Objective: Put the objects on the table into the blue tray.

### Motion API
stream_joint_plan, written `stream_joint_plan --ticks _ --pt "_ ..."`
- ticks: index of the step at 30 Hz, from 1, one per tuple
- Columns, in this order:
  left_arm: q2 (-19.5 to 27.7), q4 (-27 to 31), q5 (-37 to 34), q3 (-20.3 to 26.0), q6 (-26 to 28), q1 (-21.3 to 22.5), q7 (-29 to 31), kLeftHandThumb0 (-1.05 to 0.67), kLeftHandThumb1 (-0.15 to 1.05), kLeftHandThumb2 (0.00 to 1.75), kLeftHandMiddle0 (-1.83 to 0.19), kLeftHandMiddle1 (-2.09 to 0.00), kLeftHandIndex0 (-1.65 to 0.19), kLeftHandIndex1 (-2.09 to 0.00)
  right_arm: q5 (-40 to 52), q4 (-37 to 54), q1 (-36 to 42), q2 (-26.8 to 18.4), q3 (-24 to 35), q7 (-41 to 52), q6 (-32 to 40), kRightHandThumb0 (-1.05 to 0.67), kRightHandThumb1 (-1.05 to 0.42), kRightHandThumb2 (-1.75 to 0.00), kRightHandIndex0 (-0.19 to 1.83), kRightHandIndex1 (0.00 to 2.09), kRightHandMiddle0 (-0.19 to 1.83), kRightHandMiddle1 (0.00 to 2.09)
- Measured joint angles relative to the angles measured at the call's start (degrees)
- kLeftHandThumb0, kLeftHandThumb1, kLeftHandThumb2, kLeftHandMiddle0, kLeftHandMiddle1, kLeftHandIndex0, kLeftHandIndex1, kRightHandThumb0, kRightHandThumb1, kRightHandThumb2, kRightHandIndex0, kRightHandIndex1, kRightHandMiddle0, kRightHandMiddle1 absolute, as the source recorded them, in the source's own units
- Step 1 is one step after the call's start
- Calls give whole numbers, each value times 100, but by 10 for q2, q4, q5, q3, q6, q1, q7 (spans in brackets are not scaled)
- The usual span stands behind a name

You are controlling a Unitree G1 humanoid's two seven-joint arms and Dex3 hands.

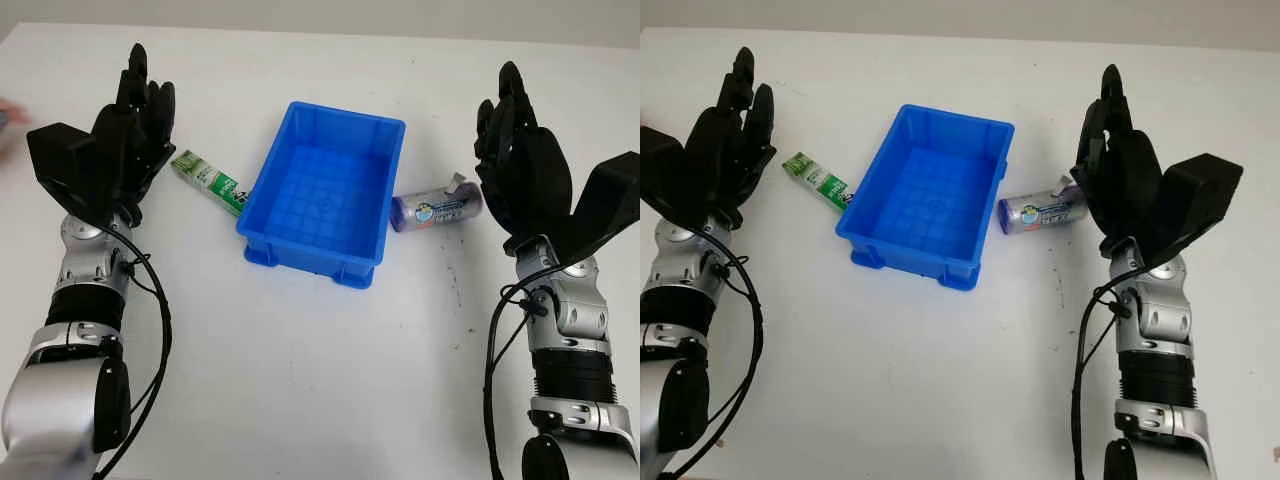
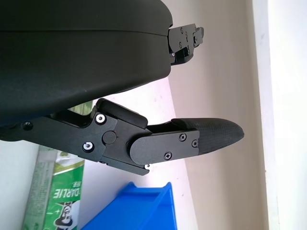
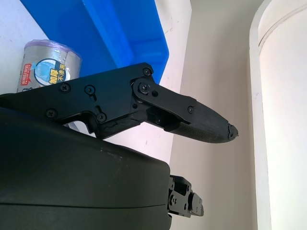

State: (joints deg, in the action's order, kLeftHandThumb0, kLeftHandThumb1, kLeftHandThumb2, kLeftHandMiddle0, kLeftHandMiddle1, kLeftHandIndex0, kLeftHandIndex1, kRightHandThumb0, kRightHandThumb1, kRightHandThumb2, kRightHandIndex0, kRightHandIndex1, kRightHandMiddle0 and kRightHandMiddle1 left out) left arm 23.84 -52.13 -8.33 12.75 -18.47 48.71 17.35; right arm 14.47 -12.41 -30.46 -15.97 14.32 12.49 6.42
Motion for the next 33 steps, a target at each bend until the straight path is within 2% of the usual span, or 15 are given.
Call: stream_joint_plan --ticks 6,9,11,13,16,18,21,24,30,33 --pt "1 0 4 0 -1 0 -5 -79 105 55 18 -4 18 -3 -3 0 0 0 -4 0 9 -71 -105 -78 -19 0 -19 0" --pt "1 0 13 -5 -2 0 -7 -78 105 56 18 -5 17 -4 -1 -1 -7 -5 -4 5 22 -69 -105 -69 -19 0 -19 0" --pt "-1 0 15 -6 -4 0 -9 -77 105 57 17 -5 17 -4 -15 2 -10 -16 -7 7 23 -64 -105 -55 -18 1 -18 1" --pt "-1 0 16 -6 -6 0 -11 -76 105 56 16 -6 16 -5 -56 6 -13 -45 -21 7 11 -66 -105 -34 -7 7 -7 7" --pt "-3 0 16 -6 -10 -1 -12 -76 105 56 15 -6 16 -5 -110 11 -26 -92 -34 14 -24 -60 -103 -15 0 10 -2 11" --pt "-6 0 16 -6 -13 -1 -12 -76 105 56 15 -6 16 -5 -185 19 -35 -148 -63 32 -52 -61 -93 -5 6 13 5 16" --pt "-8 0 16 -6 -15 -3 -11 -76 105 57 15 -5 16 -5 -299 58 -46 -236 -108 58 -72 -64 -82 -3 11 13 15 17" --pt "-9 0 16 -6 -15 -3 -11 -76 105 57 16 -5 16 -5 -370 82 -54 -280 -139 71 -101 -66 -80 -4 14 13 18 15" --pt "-10 0 16 -6 -15 -3 -10 -77 105 56 16 -5 16 -5 -447 92 -53 -313 -195 119 -136 -67 -82 -6 18 13 23 14" --pt "-10 0 16 -6 -15 -3 -10 -78 105 56 17 -5 17 -5 -475 97 -54 -324 -206 156 -125 -67 -85 -7 17 11 23 10"
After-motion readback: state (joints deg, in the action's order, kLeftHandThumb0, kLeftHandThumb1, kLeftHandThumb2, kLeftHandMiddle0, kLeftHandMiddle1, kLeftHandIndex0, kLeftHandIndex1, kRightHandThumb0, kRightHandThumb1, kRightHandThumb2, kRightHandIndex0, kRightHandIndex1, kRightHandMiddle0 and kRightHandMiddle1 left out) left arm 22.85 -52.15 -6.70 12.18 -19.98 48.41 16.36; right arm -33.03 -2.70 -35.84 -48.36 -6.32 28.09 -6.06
